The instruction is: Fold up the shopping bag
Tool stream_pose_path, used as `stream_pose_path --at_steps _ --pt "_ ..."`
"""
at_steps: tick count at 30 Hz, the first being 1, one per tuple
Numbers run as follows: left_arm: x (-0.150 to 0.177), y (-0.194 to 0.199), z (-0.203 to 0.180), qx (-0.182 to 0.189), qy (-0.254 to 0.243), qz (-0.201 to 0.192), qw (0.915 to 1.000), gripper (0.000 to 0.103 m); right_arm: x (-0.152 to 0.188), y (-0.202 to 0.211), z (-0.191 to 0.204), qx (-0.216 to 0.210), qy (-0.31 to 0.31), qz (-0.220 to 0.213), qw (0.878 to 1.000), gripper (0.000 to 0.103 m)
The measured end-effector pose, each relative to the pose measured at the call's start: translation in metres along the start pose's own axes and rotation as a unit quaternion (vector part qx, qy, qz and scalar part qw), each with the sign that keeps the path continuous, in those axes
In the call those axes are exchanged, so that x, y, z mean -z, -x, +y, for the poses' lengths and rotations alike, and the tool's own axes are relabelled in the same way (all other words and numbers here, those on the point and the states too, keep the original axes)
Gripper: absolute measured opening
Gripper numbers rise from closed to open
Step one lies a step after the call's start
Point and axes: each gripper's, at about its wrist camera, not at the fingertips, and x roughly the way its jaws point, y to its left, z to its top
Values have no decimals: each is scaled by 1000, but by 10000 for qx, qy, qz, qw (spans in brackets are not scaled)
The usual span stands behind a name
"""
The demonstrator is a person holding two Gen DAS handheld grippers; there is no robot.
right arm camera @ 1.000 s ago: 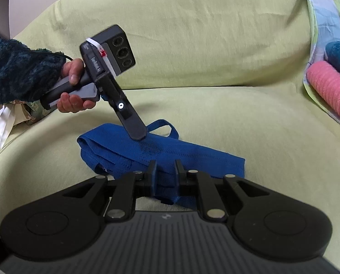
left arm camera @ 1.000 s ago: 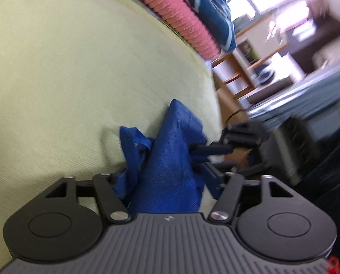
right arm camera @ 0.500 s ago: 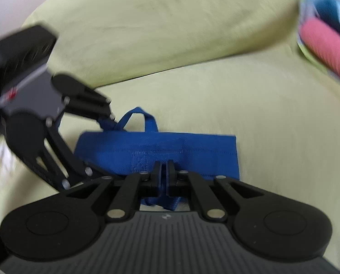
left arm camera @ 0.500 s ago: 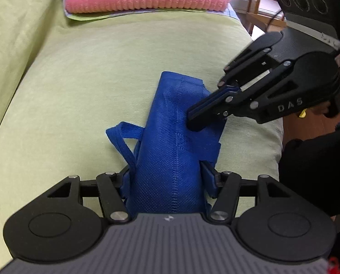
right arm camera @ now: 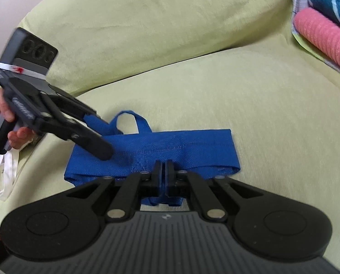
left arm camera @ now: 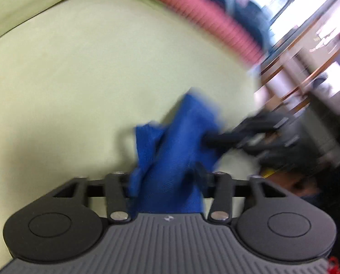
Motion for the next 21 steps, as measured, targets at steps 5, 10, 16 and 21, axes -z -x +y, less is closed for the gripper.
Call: stream_pose_path --at_steps 5,10,16,21 --pt "11 -2 -11 -428 392 -328 9978 50 -4 -2 -5 -131 -226 -3 9997 0" --pt "13 -4 -20 -621 572 -442 9954 52 8 16 -24 -414 -1804 -125 9826 19" --pt "15 0 -17 -631 638 -454 9949 54 52 19 -40 -715 -3644 -31 9285 36" --pt "18 3 -11 -617 815 -495 9935 54 60 -11 -46 -1032 -4652 -465 8779 36"
